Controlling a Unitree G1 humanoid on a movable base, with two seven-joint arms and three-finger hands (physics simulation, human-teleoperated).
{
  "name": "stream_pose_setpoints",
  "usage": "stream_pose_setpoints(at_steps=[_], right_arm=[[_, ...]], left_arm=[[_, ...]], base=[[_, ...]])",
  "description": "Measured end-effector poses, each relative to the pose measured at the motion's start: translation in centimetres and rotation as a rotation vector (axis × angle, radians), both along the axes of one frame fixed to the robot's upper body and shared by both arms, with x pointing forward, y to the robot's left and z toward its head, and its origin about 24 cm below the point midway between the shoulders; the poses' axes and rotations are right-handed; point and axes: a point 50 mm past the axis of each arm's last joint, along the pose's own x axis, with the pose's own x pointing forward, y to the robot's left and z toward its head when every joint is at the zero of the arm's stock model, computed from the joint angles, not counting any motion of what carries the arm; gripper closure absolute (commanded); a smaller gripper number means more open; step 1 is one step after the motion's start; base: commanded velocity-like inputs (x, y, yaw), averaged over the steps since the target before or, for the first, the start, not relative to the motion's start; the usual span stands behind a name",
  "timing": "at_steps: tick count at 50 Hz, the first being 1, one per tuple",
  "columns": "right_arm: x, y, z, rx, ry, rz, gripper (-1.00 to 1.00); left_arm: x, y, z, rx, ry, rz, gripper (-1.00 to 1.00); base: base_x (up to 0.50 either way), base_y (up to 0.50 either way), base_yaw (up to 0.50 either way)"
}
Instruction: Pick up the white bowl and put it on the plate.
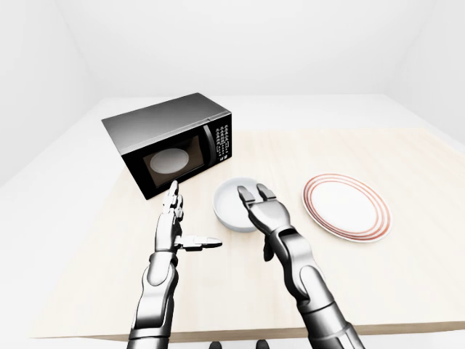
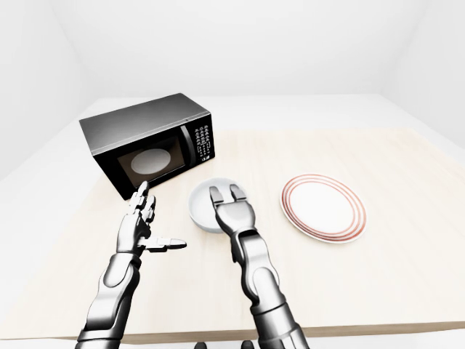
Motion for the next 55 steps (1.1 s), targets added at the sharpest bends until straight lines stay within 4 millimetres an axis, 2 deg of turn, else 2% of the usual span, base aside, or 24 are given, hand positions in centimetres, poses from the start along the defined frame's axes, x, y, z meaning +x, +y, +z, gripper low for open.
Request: stream_pose_setpoints(at_steps=[23, 38, 55], right_arm=[[0.0, 0.5, 0.1, -0.106, 0.152, 0.039, -1.00], [0.5, 1.1, 1.0, -0.130, 0.154, 0.065, -1.00], [1.3, 1.5, 0.7, -0.143, 0.178, 0.081, -1.00]], left_arm=[[0.0, 0.0, 0.0, 0.000, 0.000, 0.000, -1.00], [0.0, 0.0, 0.0, 0.000, 0.000, 0.000, -1.00], [0.0, 0.0, 0.0, -0.001, 0.000, 0.000, -1.00]], base=[[0.00, 0.00, 0.00], [0.00, 0.00, 0.00], [0.00, 0.00, 0.00]])
